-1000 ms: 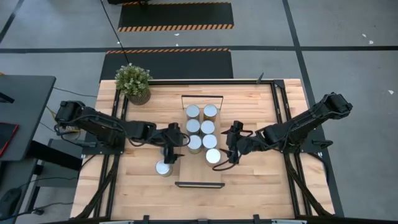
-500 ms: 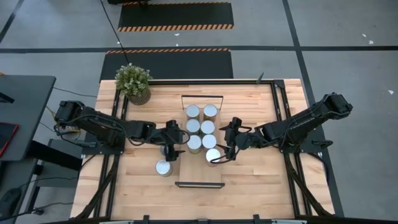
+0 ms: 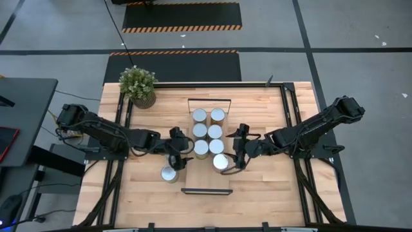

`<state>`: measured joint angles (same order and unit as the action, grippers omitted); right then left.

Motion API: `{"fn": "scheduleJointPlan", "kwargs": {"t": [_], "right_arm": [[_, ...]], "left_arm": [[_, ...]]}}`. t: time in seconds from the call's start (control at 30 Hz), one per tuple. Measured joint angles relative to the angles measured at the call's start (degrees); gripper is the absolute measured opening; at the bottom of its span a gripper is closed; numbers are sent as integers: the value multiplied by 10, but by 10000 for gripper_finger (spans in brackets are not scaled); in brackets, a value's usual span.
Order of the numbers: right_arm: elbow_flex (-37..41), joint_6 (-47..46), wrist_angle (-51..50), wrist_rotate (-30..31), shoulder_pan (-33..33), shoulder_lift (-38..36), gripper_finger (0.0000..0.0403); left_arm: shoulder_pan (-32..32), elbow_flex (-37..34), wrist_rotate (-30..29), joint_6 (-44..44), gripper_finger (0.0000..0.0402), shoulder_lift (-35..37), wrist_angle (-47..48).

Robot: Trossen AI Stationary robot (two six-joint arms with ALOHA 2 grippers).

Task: Pick and place cans onto a shelf
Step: Adjust the canned goods

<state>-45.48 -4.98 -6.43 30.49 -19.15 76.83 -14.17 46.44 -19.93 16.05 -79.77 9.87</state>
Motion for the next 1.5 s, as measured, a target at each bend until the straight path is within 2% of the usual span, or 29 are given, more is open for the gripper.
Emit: {"fn": "scheduleJointPlan", "kwargs": {"t": [0.1,0.27,0.43,0.7,1.0,1.2,1.33,1.5], "right_arm": [[-5,15,-33,26,-15,-1,350],[0,1,-87,44,-18,0,350],[43,-14,-26,29,-8,0,350],[57,1,47,25,12,0,350],[57,-3,74,9,32,0,350],[48,-11,22,11,17,-3,350],[46,-11,24,-6,-2,-2,350],[45,-3,76,-6,-5,23,350]], "left_arm": [[-8,0,-24,14,400,-5,-8],[-18,0,-29,32,400,-33,-26],[-26,0,-60,45,400,-58,-42],[-25,0,-135,63,400,-58,-40],[-22,0,-133,69,400,-56,-35],[-25,0,-67,73,400,-56,-24],[-39,0,-13,44,400,-56,-25],[-54,0,-16,50,400,-56,-25]]}}
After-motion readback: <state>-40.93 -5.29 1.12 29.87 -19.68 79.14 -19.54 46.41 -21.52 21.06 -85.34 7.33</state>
